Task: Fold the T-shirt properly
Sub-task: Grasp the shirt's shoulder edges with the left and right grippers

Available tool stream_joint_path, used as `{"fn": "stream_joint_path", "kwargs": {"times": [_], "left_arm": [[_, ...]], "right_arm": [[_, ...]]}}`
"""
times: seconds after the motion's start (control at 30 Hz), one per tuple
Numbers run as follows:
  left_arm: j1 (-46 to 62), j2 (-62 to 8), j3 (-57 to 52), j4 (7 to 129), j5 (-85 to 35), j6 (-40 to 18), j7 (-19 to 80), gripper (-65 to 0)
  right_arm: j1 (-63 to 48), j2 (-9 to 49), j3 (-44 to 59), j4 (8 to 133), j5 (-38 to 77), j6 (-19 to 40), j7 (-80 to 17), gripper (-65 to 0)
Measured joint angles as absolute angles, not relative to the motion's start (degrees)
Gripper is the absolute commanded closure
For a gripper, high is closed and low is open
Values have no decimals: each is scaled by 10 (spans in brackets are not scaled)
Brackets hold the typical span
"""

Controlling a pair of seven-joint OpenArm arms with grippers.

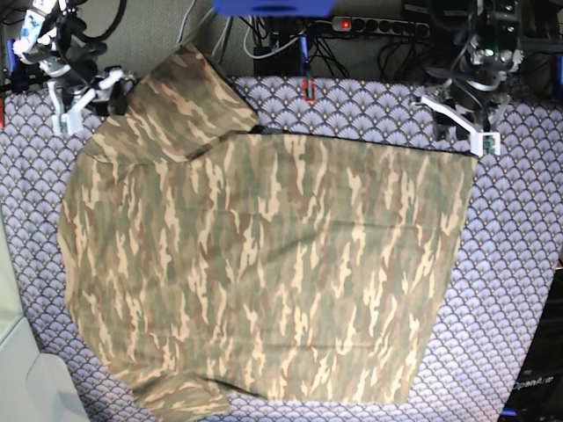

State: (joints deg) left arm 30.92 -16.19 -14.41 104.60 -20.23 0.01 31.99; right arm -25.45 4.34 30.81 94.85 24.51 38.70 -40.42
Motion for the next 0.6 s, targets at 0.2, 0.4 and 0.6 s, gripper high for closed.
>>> {"fn": "stream_joint_path", "kwargs": {"times": [0.2,0.4,0.6], "left_arm": [[310,-162,-144,1046,-202,0,320,-229],[309,-162,-144,1046,-202,0,324,-229],[308,-163,-144,1046,-202,0,324,-228]], "right_arm": [[-266,31,307,949,258,393,-405,-207],[-267,20,307,951,258,393,-403,-207],[-269,8,310,953,260,392,-405,-203]]}}
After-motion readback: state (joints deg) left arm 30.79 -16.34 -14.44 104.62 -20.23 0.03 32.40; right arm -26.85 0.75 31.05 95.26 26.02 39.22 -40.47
